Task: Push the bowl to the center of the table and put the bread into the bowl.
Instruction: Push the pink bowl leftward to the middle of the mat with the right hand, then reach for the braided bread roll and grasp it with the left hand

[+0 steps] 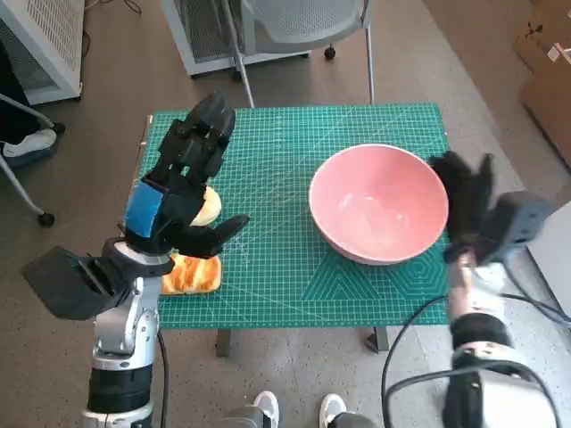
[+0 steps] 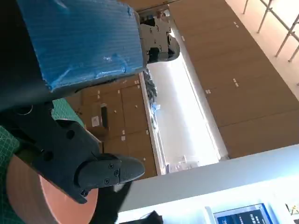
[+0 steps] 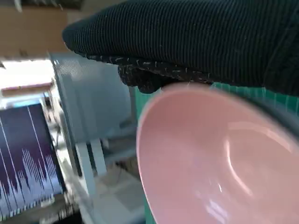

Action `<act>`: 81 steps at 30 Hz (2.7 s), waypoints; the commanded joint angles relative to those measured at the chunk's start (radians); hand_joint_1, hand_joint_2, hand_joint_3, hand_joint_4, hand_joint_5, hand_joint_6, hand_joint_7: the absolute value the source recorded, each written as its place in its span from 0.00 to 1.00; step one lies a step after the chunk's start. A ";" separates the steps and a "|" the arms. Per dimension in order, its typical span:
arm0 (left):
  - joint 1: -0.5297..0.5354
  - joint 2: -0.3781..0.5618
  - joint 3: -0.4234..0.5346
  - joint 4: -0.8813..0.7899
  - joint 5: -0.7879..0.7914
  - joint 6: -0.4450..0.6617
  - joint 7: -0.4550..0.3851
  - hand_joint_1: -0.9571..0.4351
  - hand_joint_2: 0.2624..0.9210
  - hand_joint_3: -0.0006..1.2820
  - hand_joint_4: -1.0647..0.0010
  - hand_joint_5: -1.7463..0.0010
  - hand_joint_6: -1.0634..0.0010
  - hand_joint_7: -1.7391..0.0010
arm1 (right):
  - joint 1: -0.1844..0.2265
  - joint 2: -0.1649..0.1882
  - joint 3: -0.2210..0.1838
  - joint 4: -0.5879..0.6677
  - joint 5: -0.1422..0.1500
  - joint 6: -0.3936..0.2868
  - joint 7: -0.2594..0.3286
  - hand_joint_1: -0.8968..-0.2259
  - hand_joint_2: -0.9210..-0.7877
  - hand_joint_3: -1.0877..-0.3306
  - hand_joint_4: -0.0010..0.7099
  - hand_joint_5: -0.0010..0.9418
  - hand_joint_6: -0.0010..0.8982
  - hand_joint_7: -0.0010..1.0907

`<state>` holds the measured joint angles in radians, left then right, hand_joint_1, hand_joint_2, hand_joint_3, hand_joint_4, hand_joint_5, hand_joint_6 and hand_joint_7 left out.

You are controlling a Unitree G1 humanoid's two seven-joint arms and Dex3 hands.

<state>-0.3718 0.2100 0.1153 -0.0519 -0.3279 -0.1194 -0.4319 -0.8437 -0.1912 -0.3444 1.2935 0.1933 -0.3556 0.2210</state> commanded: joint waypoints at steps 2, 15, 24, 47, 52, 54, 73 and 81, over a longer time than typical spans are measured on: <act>0.022 0.001 0.003 -0.033 0.005 0.010 0.018 0.51 0.33 0.54 1.00 1.00 1.00 0.77 | -0.032 0.061 0.012 -0.006 -0.002 0.028 0.016 0.58 0.00 0.36 0.36 0.01 0.40 0.02; 0.050 0.004 0.004 -0.054 0.017 0.006 0.039 0.49 0.40 0.47 0.98 1.00 1.00 0.76 | -0.087 0.107 0.046 -0.016 -0.020 0.038 0.020 0.59 0.00 0.33 0.37 0.01 0.38 0.02; 0.067 0.010 0.009 -0.065 0.027 0.002 0.053 0.48 0.43 0.45 0.98 0.99 1.00 0.76 | -0.124 0.131 0.062 -0.012 -0.031 0.061 0.022 0.60 0.00 0.30 0.38 0.01 0.39 0.02; 0.085 0.015 0.016 -0.066 0.039 -0.019 0.072 0.46 0.54 0.36 0.97 1.00 1.00 0.75 | -0.109 0.051 0.093 -0.200 -0.034 -0.200 0.126 0.53 0.00 0.38 0.40 0.01 0.36 0.01; 0.079 0.017 0.013 -0.066 0.047 -0.019 0.075 0.45 0.55 0.35 0.97 0.99 1.00 0.74 | -0.085 0.038 0.060 -0.296 0.053 -0.300 0.249 0.52 0.00 0.40 0.40 0.01 0.37 0.01; 0.076 0.020 0.014 -0.068 0.048 -0.017 0.075 0.46 0.55 0.35 0.97 0.99 1.00 0.74 | -0.069 0.038 0.051 -0.346 0.089 -0.320 0.294 0.52 0.00 0.42 0.40 0.01 0.38 0.01; 0.130 0.383 0.075 -0.266 0.209 0.257 -0.024 0.48 0.61 0.24 0.97 1.00 1.00 0.78 | 0.062 0.056 0.090 -0.639 0.138 -0.312 0.297 0.46 0.00 0.62 0.50 0.03 0.46 0.04; 0.150 0.519 0.038 -0.425 0.301 0.545 -0.042 0.53 0.70 0.10 0.97 1.00 0.94 0.84 | 0.060 0.058 0.097 -0.627 0.131 -0.316 0.281 0.46 0.00 0.63 0.51 0.02 0.47 0.04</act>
<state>-0.2386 0.6677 0.1854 -0.3903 -0.0855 0.2918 -0.4609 -0.8062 -0.1443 -0.2559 0.6565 0.3300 -0.6810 0.5139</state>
